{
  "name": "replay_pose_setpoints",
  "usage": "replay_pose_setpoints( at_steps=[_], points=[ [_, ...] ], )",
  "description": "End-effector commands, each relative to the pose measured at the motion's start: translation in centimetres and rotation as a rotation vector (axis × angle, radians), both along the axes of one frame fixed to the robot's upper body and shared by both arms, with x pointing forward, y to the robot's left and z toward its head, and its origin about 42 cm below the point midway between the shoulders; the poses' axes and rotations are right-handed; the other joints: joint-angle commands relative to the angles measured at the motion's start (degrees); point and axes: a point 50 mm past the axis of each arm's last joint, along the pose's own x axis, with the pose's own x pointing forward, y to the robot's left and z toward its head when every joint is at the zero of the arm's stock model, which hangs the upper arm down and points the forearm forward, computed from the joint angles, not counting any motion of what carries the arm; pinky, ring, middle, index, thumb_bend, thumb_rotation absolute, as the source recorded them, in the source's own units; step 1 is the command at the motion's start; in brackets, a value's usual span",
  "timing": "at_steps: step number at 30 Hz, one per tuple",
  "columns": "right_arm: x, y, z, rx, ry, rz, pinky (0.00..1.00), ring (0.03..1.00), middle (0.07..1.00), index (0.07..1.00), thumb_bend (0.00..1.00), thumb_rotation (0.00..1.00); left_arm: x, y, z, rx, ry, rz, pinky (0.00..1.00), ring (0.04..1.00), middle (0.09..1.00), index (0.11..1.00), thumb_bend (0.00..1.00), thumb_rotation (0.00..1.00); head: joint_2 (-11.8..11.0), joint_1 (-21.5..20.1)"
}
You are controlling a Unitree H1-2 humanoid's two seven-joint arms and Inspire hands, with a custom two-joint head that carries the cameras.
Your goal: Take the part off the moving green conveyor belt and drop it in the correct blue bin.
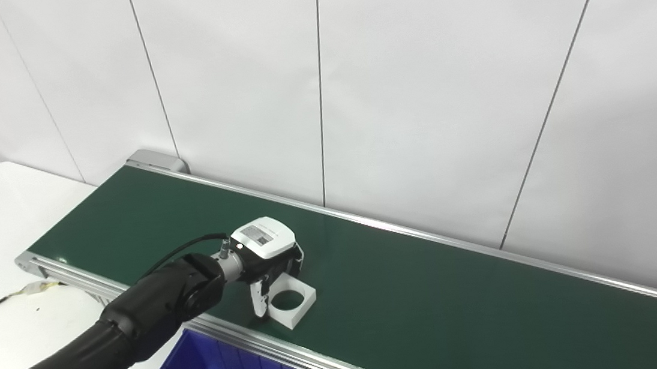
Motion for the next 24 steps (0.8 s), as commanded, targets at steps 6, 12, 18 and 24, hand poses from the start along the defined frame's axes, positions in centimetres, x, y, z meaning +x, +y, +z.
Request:
replay_pose_setpoints(
  at_steps=[6, 12, 18, 24],
  points=[
    [0.4, 0.2, 1.0, 0.02, -0.063, 0.009, 0.89, 0.9, 0.91, 0.996, 0.75, 0.53, -0.9, 0.1, 1.9, -0.005, -0.027, -0.013, 0.65, 0.546, 0.494, 0.486, 0.52, 0.0, 0.3, -0.5],
    [0.4, 0.1, 1.0, 0.017, -0.062, 0.01, 0.89, 0.901, 0.91, 0.992, 0.76, 0.54, -2.1, -1.5, 5.3, -0.084, -0.11, -0.05, 0.69, 0.579, 0.492, 0.486, 0.52, 0.0, 0.6, -0.8],
    [0.5, 0.1, 1.1, 0.015, -0.061, 0.01, 0.88, 0.897, 0.906, 0.992, 0.77, 0.54, -3.9, -3.3, 8.5, -0.182, -0.172, -0.095, 0.65, 0.54, 0.464, 0.506, 0.52, 0.0, 1.2, -1.2],
    [0.5, 0.1, 1.3, 0.012, -0.068, 0.01, 0.87, 0.889, 0.898, 0.988, 0.78, 0.54, -6.2, -5.0, 10.9, -0.253, -0.198, -0.144, 0.62, 0.509, 0.446, 0.508, 0.52, 0.0, 1.9, -1.5]
  ],
)
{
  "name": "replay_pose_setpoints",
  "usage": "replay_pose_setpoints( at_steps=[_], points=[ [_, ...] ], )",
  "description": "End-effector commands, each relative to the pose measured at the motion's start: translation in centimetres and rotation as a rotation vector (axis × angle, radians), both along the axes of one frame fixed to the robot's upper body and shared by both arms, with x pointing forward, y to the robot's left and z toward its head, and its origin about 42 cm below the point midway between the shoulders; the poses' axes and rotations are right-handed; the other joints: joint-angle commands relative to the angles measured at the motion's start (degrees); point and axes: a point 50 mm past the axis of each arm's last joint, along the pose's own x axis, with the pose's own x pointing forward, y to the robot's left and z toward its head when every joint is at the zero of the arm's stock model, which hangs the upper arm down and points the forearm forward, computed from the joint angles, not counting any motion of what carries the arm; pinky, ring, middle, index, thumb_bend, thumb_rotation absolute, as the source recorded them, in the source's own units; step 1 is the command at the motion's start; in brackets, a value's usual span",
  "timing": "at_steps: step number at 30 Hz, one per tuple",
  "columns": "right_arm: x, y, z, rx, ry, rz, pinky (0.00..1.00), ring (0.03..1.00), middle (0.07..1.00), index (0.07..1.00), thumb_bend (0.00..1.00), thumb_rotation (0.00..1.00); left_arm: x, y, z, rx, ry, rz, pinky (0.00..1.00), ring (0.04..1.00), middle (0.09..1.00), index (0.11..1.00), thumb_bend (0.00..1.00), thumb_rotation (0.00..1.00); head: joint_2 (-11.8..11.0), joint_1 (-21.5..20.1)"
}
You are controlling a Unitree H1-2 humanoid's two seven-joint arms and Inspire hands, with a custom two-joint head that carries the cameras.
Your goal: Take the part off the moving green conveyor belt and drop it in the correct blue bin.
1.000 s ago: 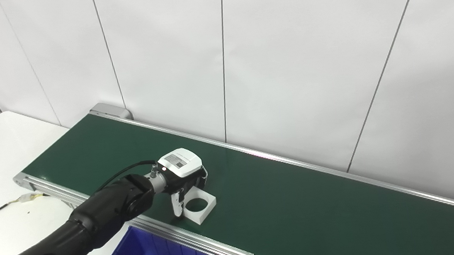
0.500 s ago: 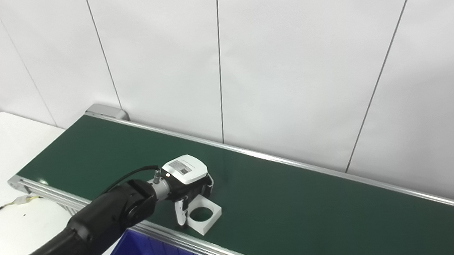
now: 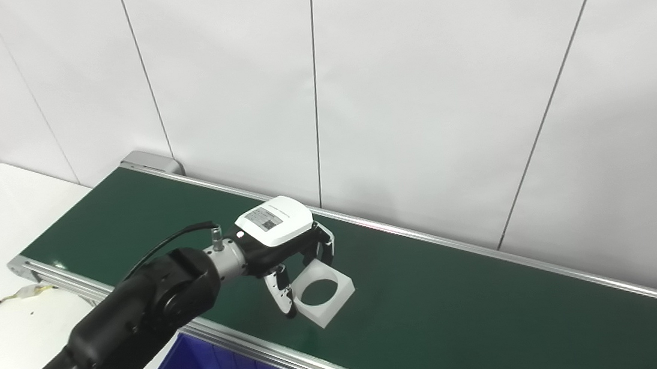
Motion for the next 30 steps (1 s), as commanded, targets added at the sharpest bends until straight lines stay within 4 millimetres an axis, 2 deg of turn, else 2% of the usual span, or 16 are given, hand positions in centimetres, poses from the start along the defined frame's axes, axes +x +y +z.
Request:
replay_pose_setpoints(
  at_steps=[1, 5, 9, 13, 14, 15, 16, 17, 18, 19, 20, 21, 22, 24, 26, 30],
  points=[
    [0.3, 0.1, 1.2, 0.013, -0.061, 0.011, 0.87, 0.889, 0.898, 0.988, 0.78, 0.54, -0.7, -0.4, 2.0, -0.018, -0.048, -0.017, 0.62, 0.51, 0.446, 0.508, 0.52, 0.0, 0.6, -0.2],
    [0.2, 0.0, 1.4, 0.013, -0.058, 0.007, 0.87, 0.886, 0.899, 0.987, 0.78, 0.54, -2.1, -1.2, 2.7, -0.043, -0.047, -0.035, 0.58, 0.492, 0.431, 0.504, 0.52, 0.0, 1.2, -0.6],
    [0.1, -0.1, 1.7, 0.018, -0.06, 0.009, 0.87, 0.888, 0.898, 0.986, 0.79, 0.54, -3.6, -2.1, 3.5, -0.076, -0.039, -0.04, 0.51, 0.448, 0.416, 0.506, 0.52, 0.0, 3.1, -0.8],
    [0.1, -0.3, 2.1, 0.013, -0.069, 0.005, 0.86, 0.884, 0.897, 0.983, 0.78, 0.54, -5.2, -2.9, 4.2, -0.118, -0.003, -0.047, 0.47, 0.43, 0.42, 0.51, 0.52, 0.0, 5.5, -0.8],
    [0.1, -0.3, 2.3, 0.014, -0.071, 0.005, 0.86, 0.883, 0.898, 0.982, 0.78, 0.54, -5.6, -3.1, 4.3, -0.123, 0.006, -0.051, 0.45, 0.419, 0.417, 0.509, 0.52, 0.0, 6.9, -0.6],
    [0.1, -0.4, 2.4, 0.014, -0.072, 0.005, 0.86, 0.883, 0.898, 0.981, 0.78, 0.54, -5.8, -3.2, 4.4, -0.126, 0.011, -0.054, 0.44, 0.415, 0.417, 0.509, 0.52, 0.0, 6.9, -0.6],
    [0.1, -0.5, 2.6, 0.013, -0.076, 0.005, 0.86, 0.883, 0.899, 0.981, 0.78, 0.54, -6.3, -3.3, 4.4, -0.138, 0.026, -0.061, 0.44, 0.413, 0.417, 0.509, 0.52, 0.0, 8.6, -0.5],
    [0.2, -0.5, 2.7, 0.012, -0.078, 0.006, 0.86, 0.88, 0.897, 0.979, 0.77, 0.53, -6.6, -3.5, 4.4, -0.146, 0.035, -0.066, 0.44, 0.418, 0.423, 0.506, 0.52, 0.0, 9.0, -0.5],
    [0.2, -0.7, 3.1, 0.013, -0.081, 0.006, 0.86, 0.88, 0.897, 0.977, 0.77, 0.53, -6.9, -3.6, 4.3, -0.153, 0.051, -0.068, 0.44, 0.421, 0.425, 0.505, 0.52, 0.0, 11.3, -0.4],
    [0.3, -0.7, 3.3, 0.013, -0.082, 0.006, 0.86, 0.879, 0.896, 0.974, 0.76, 0.52, -7.2, -3.6, 4.3, -0.156, 0.062, -0.068, 0.44, 0.427, 0.425, 0.504, 0.52, 0.0, 11.3, -0.4],
    [0.4, -0.9, 3.7, 0.013, -0.084, 0.005, 0.85, 0.879, 0.896, 0.974, 0.76, 0.52, -7.5, -3.7, 4.2, -0.159, 0.08, -0.065, 0.44, 0.428, 0.425, 0.504, 0.52, 0.0, 13.7, -0.4],
    [0.5, -1.0, 3.9, 0.013, -0.085, 0.005, 0.85, 0.876, 0.892, 0.97, 0.76, 0.51, -7.7, -3.8, 4.2, -0.161, 0.092, -0.063, 0.43, 0.426, 0.424, 0.504, 0.52, 0.0, 13.7, -0.4],
    [0.6, -1.2, 4.2, 0.014, -0.087, 0.006, 0.85, 0.874, 0.89, 0.968, 0.76, 0.5, -8.0, -3.9, 4.0, -0.162, 0.107, -0.06, 0.43, 0.425, 0.423, 0.504, 0.52, 0.0, 15.6, -0.6],
    [0.8, -1.5, 4.7, 0.013, -0.09, 0.005, 0.84, 0.867, 0.882, 0.958, 0.77, 0.5, -8.5, -4.1, 3.7, -0.159, 0.13, -0.054, 0.4, 0.405, 0.412, 0.499, 0.52, 0.0, 16.7, -0.5],
    [1.0, -1.9, 4.9, 0.01, -0.088, 0.002, 0.81, 0.849, 0.871, 0.941, 0.8, 0.5, -8.9, -4.4, 3.0, -0.158, 0.165, -0.045, 0.46, 0.44, 0.424, 0.499, 0.52, 0.0, 17.3, -0.4],
    [1.2, -2.2, 5.1, 0.01, -0.088, 0.002, 0.79, 0.832, 0.86, 0.931, 0.82, 0.51, -9.6, -4.9, 1.5, -0.169, 0.196, -0.033, 0.46, 0.435, 0.428, 0.5, 0.52, 0.0, 18.5, -0.2]
  ],
)
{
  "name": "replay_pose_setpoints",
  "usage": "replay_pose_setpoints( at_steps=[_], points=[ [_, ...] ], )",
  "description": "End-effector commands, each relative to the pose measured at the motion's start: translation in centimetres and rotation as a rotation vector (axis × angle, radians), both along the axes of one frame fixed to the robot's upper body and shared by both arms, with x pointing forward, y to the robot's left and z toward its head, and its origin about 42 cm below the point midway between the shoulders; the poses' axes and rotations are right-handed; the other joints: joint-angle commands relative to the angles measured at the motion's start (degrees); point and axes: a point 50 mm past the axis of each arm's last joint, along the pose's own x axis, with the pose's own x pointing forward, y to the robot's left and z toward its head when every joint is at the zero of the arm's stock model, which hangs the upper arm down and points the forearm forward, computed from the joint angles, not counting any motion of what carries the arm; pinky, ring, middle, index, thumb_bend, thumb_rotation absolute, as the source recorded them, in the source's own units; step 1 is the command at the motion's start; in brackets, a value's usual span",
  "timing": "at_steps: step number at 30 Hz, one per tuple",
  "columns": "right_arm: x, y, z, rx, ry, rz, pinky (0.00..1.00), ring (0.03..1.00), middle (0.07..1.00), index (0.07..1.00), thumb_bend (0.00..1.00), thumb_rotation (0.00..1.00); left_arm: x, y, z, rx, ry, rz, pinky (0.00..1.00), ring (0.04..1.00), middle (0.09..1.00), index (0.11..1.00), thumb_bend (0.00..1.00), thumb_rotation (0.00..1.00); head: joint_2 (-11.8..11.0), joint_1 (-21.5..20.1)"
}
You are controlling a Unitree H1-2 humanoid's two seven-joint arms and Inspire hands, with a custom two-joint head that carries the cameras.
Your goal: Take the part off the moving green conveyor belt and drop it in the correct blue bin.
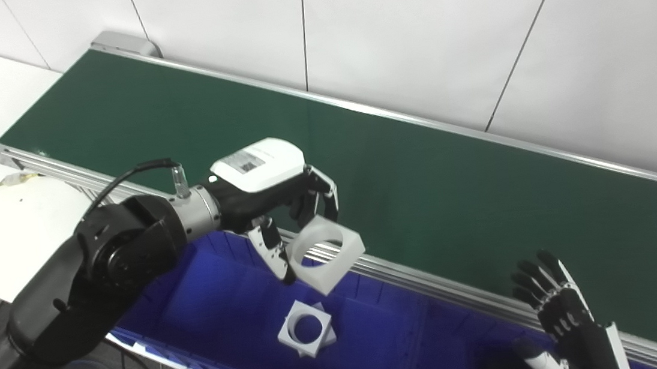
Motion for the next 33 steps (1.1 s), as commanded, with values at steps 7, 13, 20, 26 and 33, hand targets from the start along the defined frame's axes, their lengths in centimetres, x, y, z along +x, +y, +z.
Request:
replay_pose_setpoints(
  at_steps=[7, 13, 20, 26, 33],
  points=[
    [0.7, -0.5, 1.5, 0.006, -0.046, 0.012, 0.77, 0.819, 0.852, 0.929, 0.83, 0.52, -1.1, 0.2, -2.0, 0.019, 0.0, 0.043, 0.47, 0.439, 0.433, 0.503, 0.52, 0.0, 1.2, -0.1],
    [0.7, -0.7, 1.7, 0.003, -0.043, 0.01, 0.78, 0.82, 0.852, 0.926, 0.82, 0.52, -1.9, 0.9, -4.7, 0.042, 0.041, 0.067, 0.44, 0.412, 0.423, 0.504, 0.52, 0.0, 1.6, -0.7],
    [0.5, -1.0, 1.8, -0.009, -0.039, 0.007, 0.78, 0.821, 0.85, 0.927, 0.82, 0.53, -2.6, 1.8, -8.2, 0.031, 0.113, 0.122, 0.5, 0.454, 0.455, 0.501, 0.52, 0.0, 1.8, -1.1],
    [0.5, -1.2, 1.8, -0.013, -0.035, 0.004, 0.77, 0.819, 0.852, 0.927, 0.83, 0.53, -2.6, 2.3, -10.1, 0.043, 0.15, 0.142, 0.54, 0.48, 0.463, 0.5, 0.52, 0.0, 1.9, -1.7],
    [0.5, -1.1, 1.9, -0.013, -0.037, 0.01, 0.77, 0.821, 0.851, 0.927, 0.82, 0.52, -2.5, 2.5, -11.8, 0.058, 0.177, 0.168, 0.57, 0.498, 0.465, 0.501, 0.52, 0.0, 1.8, -2.1]
  ],
)
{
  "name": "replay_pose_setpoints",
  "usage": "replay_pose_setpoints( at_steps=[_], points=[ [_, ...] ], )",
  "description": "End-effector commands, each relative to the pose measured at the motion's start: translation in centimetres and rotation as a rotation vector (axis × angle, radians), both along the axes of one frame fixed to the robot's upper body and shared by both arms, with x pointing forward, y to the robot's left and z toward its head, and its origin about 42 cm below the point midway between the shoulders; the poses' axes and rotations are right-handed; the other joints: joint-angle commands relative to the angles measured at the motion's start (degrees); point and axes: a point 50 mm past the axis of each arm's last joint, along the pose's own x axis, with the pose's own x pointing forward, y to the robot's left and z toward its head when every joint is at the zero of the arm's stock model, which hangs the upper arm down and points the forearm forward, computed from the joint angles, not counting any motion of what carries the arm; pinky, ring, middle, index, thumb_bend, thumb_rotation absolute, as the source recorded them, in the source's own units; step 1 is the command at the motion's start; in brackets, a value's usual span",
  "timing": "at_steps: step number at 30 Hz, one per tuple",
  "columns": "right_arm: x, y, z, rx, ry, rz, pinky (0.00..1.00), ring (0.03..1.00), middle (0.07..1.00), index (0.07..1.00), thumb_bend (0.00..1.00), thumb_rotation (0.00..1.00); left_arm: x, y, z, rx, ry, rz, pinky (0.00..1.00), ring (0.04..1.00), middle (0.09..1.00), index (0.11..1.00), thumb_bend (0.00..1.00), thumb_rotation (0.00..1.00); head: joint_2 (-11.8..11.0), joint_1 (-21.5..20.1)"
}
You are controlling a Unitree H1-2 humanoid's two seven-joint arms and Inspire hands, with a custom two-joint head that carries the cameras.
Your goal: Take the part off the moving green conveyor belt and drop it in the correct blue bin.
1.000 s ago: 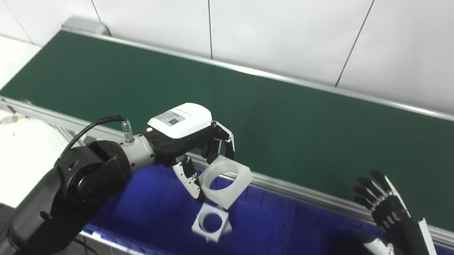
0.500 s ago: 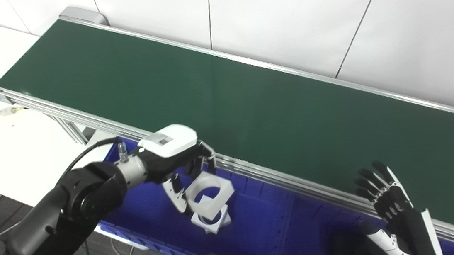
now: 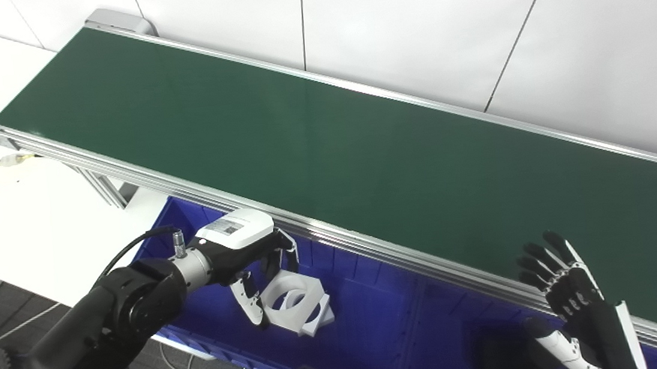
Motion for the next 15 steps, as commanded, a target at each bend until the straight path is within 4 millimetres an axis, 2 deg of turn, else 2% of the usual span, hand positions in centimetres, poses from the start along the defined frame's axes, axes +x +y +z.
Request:
replay_pose_setpoints(
  at_steps=[1, 15],
  points=[
    [0.2, 0.1, 1.1, 0.01, -0.043, 0.015, 0.77, 0.822, 0.852, 0.929, 0.81, 0.52, 0.4, 0.1, 0.2, 0.016, -0.048, -0.005, 0.57, 0.501, 0.467, 0.501, 0.52, 0.0, 0.0, -0.1],
    [0.0, 0.7, 1.1, 0.015, -0.037, 0.014, 0.76, 0.824, 0.854, 0.933, 0.81, 0.51, 1.2, 0.4, -1.1, 0.066, -0.06, 0.007, 0.56, 0.5, 0.466, 0.501, 0.52, 0.0, -0.2, -0.7]
  ],
)
